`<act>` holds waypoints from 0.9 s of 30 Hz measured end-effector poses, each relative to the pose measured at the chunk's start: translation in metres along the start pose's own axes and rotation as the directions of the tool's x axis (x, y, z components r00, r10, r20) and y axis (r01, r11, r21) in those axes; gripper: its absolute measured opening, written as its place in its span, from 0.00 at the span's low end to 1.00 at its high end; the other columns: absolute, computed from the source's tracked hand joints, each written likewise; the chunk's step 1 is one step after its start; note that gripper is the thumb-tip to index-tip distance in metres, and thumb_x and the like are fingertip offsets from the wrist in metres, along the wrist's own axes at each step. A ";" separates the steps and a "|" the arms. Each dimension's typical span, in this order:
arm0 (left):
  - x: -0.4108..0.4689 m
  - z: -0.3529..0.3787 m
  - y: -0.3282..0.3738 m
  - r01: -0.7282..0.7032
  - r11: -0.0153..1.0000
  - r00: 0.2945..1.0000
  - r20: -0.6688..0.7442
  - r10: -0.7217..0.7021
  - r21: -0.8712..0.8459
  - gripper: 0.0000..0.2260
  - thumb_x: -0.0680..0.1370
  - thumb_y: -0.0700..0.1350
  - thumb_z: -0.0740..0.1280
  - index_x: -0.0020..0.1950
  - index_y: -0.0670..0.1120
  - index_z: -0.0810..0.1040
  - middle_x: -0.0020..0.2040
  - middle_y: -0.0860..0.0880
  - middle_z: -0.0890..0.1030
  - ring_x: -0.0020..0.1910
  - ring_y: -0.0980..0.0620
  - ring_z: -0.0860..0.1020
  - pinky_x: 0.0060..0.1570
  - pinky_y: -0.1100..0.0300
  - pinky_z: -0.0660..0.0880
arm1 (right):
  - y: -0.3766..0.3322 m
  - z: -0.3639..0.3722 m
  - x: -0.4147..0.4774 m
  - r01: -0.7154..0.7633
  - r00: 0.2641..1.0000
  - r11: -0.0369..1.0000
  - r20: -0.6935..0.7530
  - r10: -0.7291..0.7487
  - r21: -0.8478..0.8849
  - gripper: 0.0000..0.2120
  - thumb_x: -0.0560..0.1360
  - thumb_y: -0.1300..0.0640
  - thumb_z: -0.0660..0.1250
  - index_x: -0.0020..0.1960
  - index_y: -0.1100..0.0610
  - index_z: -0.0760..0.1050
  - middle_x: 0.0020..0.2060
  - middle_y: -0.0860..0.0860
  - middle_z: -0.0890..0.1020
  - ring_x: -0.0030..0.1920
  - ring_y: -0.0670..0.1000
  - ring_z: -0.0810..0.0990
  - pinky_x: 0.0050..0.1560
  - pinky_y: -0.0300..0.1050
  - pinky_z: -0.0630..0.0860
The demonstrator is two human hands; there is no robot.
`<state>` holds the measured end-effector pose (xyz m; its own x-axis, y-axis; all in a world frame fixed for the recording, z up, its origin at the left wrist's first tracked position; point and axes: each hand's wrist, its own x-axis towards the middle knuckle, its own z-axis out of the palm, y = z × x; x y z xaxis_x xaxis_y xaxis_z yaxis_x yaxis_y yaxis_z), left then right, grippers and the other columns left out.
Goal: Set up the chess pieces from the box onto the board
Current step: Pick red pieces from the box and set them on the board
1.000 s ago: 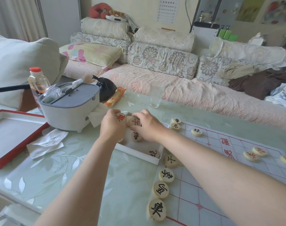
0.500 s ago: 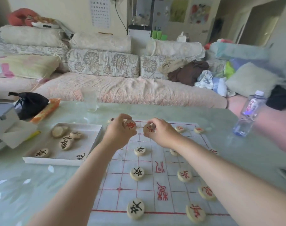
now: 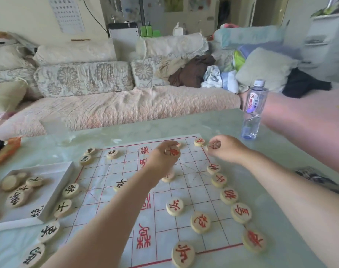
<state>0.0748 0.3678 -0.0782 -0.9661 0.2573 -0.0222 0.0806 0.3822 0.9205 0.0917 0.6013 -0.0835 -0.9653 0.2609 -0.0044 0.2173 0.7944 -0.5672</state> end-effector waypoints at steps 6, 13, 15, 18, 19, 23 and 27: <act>0.027 0.040 0.013 0.009 0.999 0.999 0.035 -0.010 0.035 0.15 0.76 0.40 0.66 0.60 0.55 0.76 0.49 0.50 0.81 0.37 0.53 0.81 0.39 0.59 0.78 | 0.028 0.001 0.011 -0.019 0.996 0.999 0.087 0.021 -0.029 0.16 0.68 0.44 0.76 0.52 0.44 0.77 0.51 0.45 0.79 0.53 0.49 0.78 0.56 0.45 0.75; 0.038 0.060 0.010 0.043 0.999 0.998 -0.043 -0.042 0.015 0.05 0.78 0.42 0.66 0.53 0.49 0.76 0.44 0.51 0.82 0.40 0.53 0.83 0.42 0.57 0.77 | 0.021 0.004 0.022 0.070 0.995 0.997 0.077 -0.069 -0.011 0.23 0.67 0.39 0.76 0.58 0.47 0.79 0.53 0.46 0.78 0.55 0.50 0.77 0.57 0.47 0.75; 0.042 0.060 0.008 0.053 0.999 0.997 -0.055 -0.053 -0.008 0.05 0.78 0.43 0.66 0.53 0.48 0.78 0.42 0.51 0.83 0.40 0.52 0.83 0.41 0.57 0.76 | 0.018 0.006 0.024 0.068 0.992 0.997 0.105 -0.065 -0.028 0.21 0.67 0.39 0.75 0.56 0.47 0.80 0.53 0.46 0.78 0.54 0.49 0.78 0.56 0.47 0.76; 0.047 0.058 0.007 0.076 0.996 0.994 -0.078 -0.078 -0.037 0.06 0.78 0.44 0.66 0.53 0.49 0.78 0.41 0.51 0.83 0.40 0.51 0.84 0.39 0.58 0.76 | 0.018 0.008 0.026 0.033 0.985 0.997 0.173 -0.022 -0.065 0.20 0.67 0.39 0.74 0.53 0.50 0.81 0.52 0.48 0.81 0.53 0.50 0.79 0.56 0.48 0.76; 0.050 0.057 0.007 0.081 0.995 0.993 -0.077 -0.085 -0.052 0.06 0.77 0.44 0.67 0.54 0.49 0.78 0.41 0.51 0.83 0.39 0.51 0.84 0.37 0.59 0.76 | 0.019 0.007 0.027 0.025 0.985 0.998 0.174 -0.016 -0.050 0.22 0.68 0.39 0.73 0.55 0.51 0.81 0.53 0.48 0.81 0.54 0.51 0.79 0.57 0.48 0.76; 0.059 0.054 0.008 0.108 0.989 0.992 -0.056 -0.114 -0.100 0.08 0.76 0.44 0.69 0.55 0.48 0.78 0.42 0.49 0.84 0.38 0.52 0.84 0.33 0.63 0.74 | 0.009 -0.005 0.036 0.096 0.995 0.987 0.009 -0.098 0.131 0.18 0.74 0.45 0.70 0.63 0.49 0.78 0.54 0.46 0.79 0.57 0.49 0.77 0.53 0.41 0.72; 0.079 0.055 0.015 0.170 0.956 0.984 -0.016 -0.179 -0.239 0.12 0.74 0.45 0.73 0.54 0.42 0.78 0.42 0.45 0.85 0.37 0.51 0.84 0.32 0.63 0.75 | -0.008 -0.013 0.046 0.196 0.960 0.920 0.125 -0.251 0.340 0.20 0.73 0.55 0.75 0.65 0.50 0.78 0.53 0.46 0.82 0.44 0.42 0.81 0.36 0.27 0.70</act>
<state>0.0133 0.4429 -0.0873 -0.9688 0.1701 -0.1805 -0.1461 0.1969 0.9695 0.0472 0.6136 -0.0685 -0.9992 -0.0171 0.0350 -0.0383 0.5948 -0.8029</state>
